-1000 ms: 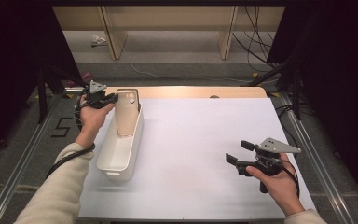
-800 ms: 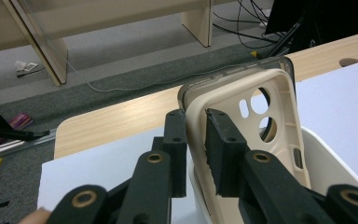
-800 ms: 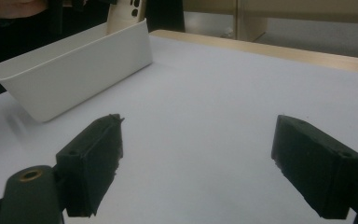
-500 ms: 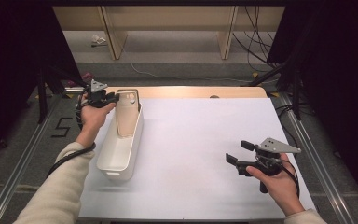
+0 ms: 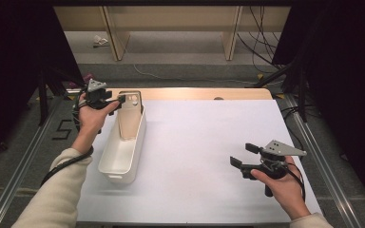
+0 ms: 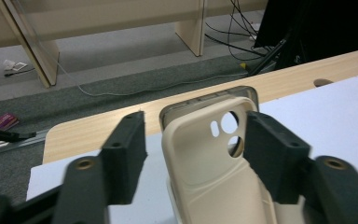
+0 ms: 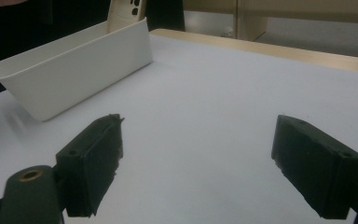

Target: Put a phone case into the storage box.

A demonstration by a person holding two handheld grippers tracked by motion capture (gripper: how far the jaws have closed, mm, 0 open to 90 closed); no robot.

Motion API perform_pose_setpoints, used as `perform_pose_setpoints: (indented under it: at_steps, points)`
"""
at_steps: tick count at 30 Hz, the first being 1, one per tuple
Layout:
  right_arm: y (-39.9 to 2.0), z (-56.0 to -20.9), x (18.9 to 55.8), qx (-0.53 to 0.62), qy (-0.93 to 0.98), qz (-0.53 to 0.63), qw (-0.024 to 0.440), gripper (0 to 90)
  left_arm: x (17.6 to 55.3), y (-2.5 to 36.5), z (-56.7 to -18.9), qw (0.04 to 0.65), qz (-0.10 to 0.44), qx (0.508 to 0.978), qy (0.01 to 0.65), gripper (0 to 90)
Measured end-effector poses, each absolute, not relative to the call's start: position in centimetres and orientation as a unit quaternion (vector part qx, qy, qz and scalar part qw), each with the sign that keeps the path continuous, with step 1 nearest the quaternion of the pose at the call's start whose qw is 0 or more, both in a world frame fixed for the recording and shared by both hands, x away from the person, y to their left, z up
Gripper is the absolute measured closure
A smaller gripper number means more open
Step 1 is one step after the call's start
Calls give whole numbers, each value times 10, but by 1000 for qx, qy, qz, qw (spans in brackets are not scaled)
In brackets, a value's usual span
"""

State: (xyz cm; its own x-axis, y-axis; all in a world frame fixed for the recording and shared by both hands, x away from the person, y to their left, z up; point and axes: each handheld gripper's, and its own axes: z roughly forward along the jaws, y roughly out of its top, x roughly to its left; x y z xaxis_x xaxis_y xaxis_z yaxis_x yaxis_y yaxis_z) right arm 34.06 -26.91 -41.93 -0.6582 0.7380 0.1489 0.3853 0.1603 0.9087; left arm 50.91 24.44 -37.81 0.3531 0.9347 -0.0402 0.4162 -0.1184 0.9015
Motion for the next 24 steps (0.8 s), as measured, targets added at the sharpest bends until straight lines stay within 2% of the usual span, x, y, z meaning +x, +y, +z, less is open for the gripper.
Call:
perform_pose_setpoints:
  at_steps: [8, 13, 17, 24]
  points:
    - [-269, -419, 341, 377, 744, 525, 168, 172, 494, 240, -368, 455, 278, 693, 485, 225]
    - [-269, -419, 341, 377, 744, 526, 168, 172, 485, 240, -364, 458, 273, 697, 479, 230]
    - [-269, -419, 341, 377, 744, 525, 168, 172, 479, 241, -364, 450, 279, 699, 479, 159]
    - [-269, -419, 341, 377, 744, 525, 168, 172, 466, 243, -365, 466, 269, 697, 474, 110]
